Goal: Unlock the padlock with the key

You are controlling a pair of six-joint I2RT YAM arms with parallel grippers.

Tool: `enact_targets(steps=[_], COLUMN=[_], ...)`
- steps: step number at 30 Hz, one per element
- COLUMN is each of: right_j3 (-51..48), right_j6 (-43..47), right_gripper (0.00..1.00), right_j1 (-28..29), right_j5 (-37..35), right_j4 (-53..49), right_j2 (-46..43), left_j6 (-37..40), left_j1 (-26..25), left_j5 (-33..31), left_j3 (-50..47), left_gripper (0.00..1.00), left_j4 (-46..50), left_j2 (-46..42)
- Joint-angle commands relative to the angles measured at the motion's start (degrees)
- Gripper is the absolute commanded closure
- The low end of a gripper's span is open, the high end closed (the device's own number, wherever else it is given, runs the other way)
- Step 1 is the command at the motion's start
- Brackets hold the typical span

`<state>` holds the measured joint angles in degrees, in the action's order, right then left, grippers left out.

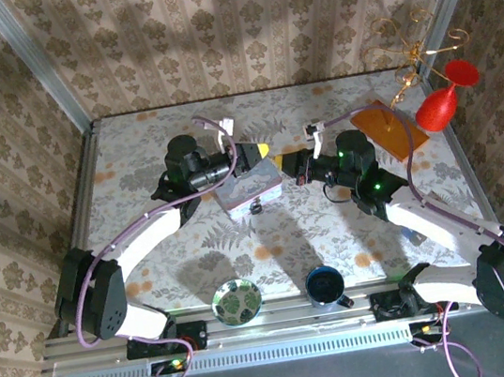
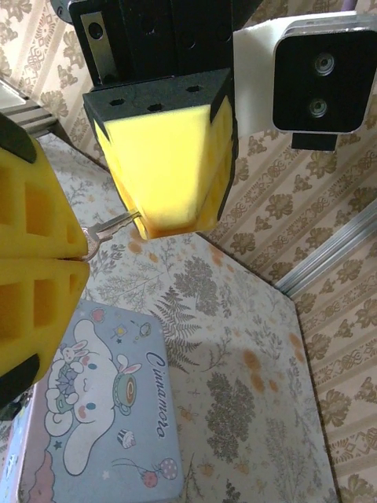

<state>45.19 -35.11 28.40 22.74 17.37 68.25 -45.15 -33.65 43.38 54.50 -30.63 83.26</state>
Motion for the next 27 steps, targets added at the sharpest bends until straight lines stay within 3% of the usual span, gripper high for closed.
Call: enact_targets(steps=[1,3,6,13,27], right_j3=[0.25,0.41,0.56,0.33,-0.97], right_j6=[-0.26,-0.05,-0.68,-4.54,-7.63], right_gripper=[0.71,0.57,0.53,0.66,0.66], right_j1=[0.51,0.30,-0.12,-1.33,-2.99], right_j5=[0.98,2.95,5.72,9.23,11.16], right_j4=[1.71,2.30,4.28,12.24,19.59], right_j2=[-1.15,-0.78,0.52,3.70,4.11], left_j6=[-1.24,-1.52,-2.39,-7.05,-9.92], left_j1=[0.54,0.51,0.60,1.29,1.74], left_j5=[1.45,1.62,2.18,3.19,4.09], left_j3=[0.47,0.69,0.69,-0.46,-0.97], left_gripper=[1.00,1.00,1.00,1.00,1.00], left_j4=[-3.47,-3.53,-4.70,-10.87,-14.75], left_j2=[-0.55,-0.90,-1.35,-1.36,-1.28])
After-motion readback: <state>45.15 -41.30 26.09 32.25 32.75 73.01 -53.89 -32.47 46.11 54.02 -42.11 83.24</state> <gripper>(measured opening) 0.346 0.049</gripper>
